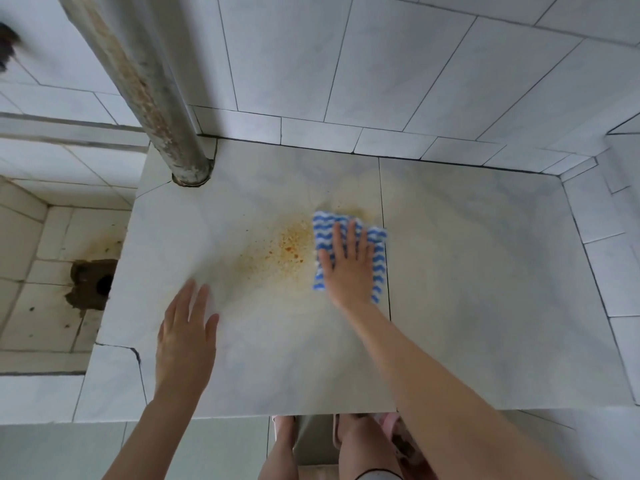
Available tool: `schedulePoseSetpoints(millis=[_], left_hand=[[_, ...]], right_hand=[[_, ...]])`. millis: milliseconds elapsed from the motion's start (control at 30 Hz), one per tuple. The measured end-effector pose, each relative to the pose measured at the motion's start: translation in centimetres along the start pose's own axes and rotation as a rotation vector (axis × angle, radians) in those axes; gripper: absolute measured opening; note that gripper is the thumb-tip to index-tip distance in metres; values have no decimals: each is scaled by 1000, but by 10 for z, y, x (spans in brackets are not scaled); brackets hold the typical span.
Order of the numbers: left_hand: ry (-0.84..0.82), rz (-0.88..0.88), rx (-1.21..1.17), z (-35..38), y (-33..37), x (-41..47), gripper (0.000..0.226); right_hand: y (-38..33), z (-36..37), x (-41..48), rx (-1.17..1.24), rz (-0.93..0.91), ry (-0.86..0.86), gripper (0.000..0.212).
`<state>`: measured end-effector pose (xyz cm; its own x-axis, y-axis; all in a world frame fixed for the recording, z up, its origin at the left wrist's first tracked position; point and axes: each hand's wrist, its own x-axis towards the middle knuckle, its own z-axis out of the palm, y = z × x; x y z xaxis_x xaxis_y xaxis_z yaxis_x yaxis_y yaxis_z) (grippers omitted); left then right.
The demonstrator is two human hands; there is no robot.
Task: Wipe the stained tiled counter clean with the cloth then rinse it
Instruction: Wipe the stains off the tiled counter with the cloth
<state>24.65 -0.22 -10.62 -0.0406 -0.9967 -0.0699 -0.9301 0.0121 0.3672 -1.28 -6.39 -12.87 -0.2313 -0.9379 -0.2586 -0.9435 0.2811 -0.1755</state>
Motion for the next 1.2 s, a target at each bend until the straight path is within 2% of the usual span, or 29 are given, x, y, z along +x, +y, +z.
schedulePoseSetpoints(millis=[67, 167, 333, 467, 567, 700, 767, 833, 900, 1033, 1200], left_hand=[[0, -7, -9, -1, -1, 0, 48], [34, -4, -20, 0, -1, 0, 47], [49, -15, 28, 1, 2, 2, 44], [17, -38, 25, -1, 2, 4, 43], [14, -30, 5, -3, 0, 4, 43], [13, -42, -7, -4, -4, 5, 45], [26, -51, 0, -4, -6, 8, 45], [33, -62, 4, -6, -9, 11, 46], [39, -63, 14, -7, -11, 15, 46], [53, -51, 22, -8, -17, 22, 46], [64, -70, 3, -9, -17, 34, 46]], right_hand=[[-28, 11, -20, 47, -125, 37, 67], [-46, 28, -55, 65, -272, 48, 57], [-12, 30, -73, 23, -387, 78, 58], [37, 15, -38, -10, -193, 56, 65], [71, -4, 0, 0, -14, 88, 77], [70, -28, 49, 2, 181, 32, 65], [50, -31, 71, 13, 205, 35, 63], [22, -28, 84, 11, 141, 6, 62], [-11, -18, 85, -3, 3, -11, 62], [-69, 12, 39, 42, -332, 118, 59], [-72, 32, -24, 96, -596, 147, 53]])
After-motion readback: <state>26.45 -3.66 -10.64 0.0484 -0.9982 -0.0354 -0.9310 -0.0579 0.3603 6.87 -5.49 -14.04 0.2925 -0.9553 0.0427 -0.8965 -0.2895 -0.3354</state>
